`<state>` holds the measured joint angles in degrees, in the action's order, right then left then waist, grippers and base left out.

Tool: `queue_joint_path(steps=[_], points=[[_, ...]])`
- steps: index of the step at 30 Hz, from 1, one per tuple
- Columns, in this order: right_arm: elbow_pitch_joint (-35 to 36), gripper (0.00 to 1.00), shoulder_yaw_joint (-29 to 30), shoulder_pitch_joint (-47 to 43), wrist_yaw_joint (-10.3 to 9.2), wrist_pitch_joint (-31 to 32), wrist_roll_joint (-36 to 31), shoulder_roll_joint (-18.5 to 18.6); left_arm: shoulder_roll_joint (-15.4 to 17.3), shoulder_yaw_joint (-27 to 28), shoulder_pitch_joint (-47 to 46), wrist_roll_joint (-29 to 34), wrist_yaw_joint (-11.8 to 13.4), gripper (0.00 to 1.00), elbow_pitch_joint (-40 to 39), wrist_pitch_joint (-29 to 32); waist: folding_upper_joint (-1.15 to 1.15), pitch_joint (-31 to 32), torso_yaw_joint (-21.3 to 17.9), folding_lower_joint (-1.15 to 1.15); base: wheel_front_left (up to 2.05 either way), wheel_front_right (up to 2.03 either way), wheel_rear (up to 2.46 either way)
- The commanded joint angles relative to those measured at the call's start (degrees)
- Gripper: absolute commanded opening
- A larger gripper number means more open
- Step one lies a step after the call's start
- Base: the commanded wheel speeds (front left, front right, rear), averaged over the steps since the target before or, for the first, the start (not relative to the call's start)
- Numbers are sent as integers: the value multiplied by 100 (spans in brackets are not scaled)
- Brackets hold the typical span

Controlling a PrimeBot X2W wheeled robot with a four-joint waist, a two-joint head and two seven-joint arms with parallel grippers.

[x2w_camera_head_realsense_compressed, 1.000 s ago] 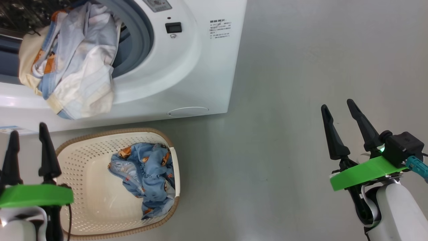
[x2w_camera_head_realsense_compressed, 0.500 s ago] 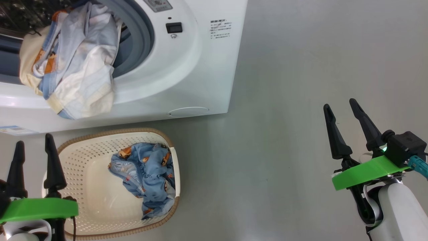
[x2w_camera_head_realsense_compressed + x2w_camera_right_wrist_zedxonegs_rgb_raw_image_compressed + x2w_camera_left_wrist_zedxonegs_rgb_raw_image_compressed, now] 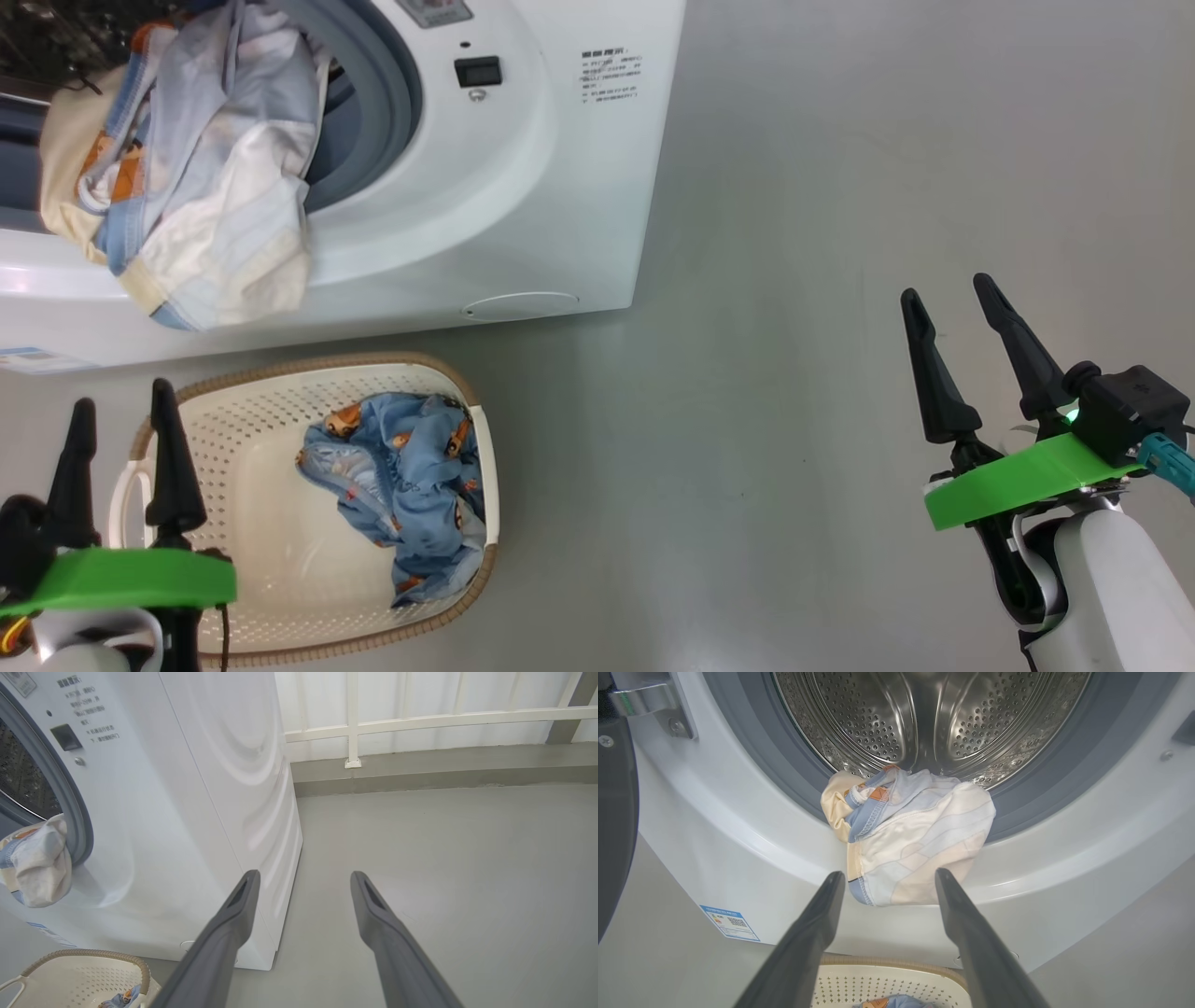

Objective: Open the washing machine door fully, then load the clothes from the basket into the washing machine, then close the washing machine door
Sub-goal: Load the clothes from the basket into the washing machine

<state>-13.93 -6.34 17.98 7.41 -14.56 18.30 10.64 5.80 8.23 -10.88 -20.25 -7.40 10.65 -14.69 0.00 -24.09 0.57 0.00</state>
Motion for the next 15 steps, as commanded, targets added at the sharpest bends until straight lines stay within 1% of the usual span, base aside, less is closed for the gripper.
queue_joint_path(steps=[1, 9, 15], points=[[150, 100, -126, -61, 8, -44, 8, -21, 146, 158, -138, -61, -9, 100, -65, -30, 0, -20, 8, 0, 0, 0, 0], [160, 100, -94, -41, 8, -44, -12, -50, 199, -51, -562, -134, -9, 100, 393, -30, 0, -107, 67, 0, 0, 0, 0], [159, 100, -136, 29, 8, -44, -14, -69, 275, -297, -873, -129, -9, 100, 694, -30, 0, -153, 28, 0, 0, 0, 0]])
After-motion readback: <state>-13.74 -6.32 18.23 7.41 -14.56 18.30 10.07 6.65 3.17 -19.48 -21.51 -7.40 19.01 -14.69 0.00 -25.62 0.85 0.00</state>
